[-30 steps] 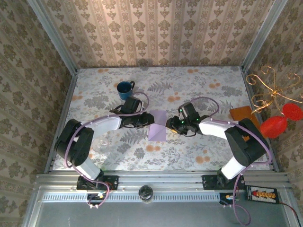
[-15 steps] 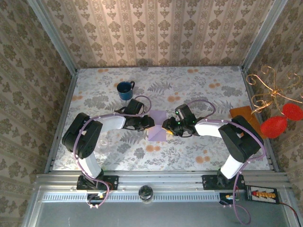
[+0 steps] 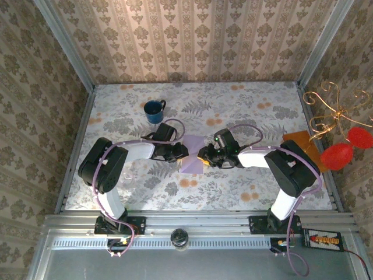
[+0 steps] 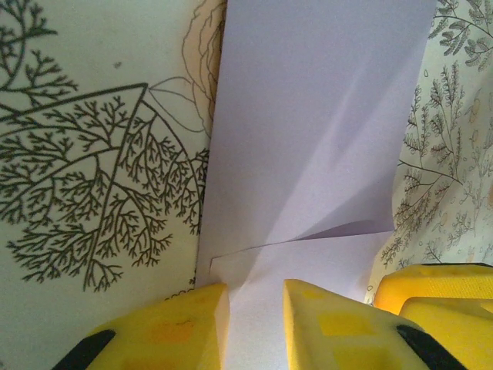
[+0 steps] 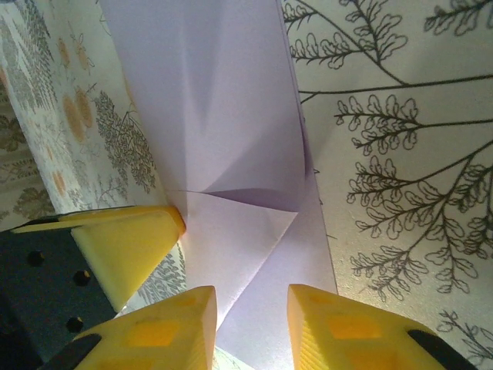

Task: Fold a paper plane with a square sheet of paper (pick it up from the middle)

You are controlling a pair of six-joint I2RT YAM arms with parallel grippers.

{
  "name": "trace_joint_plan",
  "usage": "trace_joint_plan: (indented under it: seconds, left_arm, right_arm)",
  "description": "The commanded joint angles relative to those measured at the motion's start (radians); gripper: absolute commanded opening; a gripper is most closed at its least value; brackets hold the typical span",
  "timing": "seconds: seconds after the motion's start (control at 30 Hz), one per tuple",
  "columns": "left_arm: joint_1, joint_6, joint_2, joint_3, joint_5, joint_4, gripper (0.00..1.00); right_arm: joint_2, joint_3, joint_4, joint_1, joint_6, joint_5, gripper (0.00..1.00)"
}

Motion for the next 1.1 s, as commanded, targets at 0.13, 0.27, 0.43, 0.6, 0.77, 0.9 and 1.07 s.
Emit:
trace_joint_plan:
  seconds: [0.13,0.27,0.43,0.6,0.77,0.9,1.07]
  left_arm:
    - [0.011,-0.030,0.013,-0.038,-0.025,-0.014,0.25]
    - [0.012,-0.036,0.013,-0.040,-0.019,-0.009,0.25]
    - [0.012,-0.036,0.014,-0.042,-0.016,-0.005,0.26]
    - [0.012,-0.038,0.015,-0.040,-0.014,-0.007,0.26]
    - [0.011,-0.039,0.009,-0.043,-0.017,-0.014,0.26]
    - [0.011,-0.038,0.002,-0.044,-0.019,-0.017,0.26]
    - [0.012,-0.038,-0.011,-0.037,-0.020,-0.021,0.26]
  right_arm:
    - [0.040,0.026,0.029,0.011,0.031,-0.013,0.27]
    - [0.056,0.040,0.032,0.017,0.034,-0.018,0.27]
    - [0.071,0.049,0.040,0.020,0.035,-0.024,0.26]
    - [0.093,0.045,0.098,0.024,0.057,-0.044,0.26]
    - [0.098,0.018,0.191,0.034,0.078,-0.055,0.26]
    - [0.105,0.006,0.233,0.038,0.086,-0.056,0.24]
    - [0.122,0.015,0.206,0.042,0.069,-0.046,0.21]
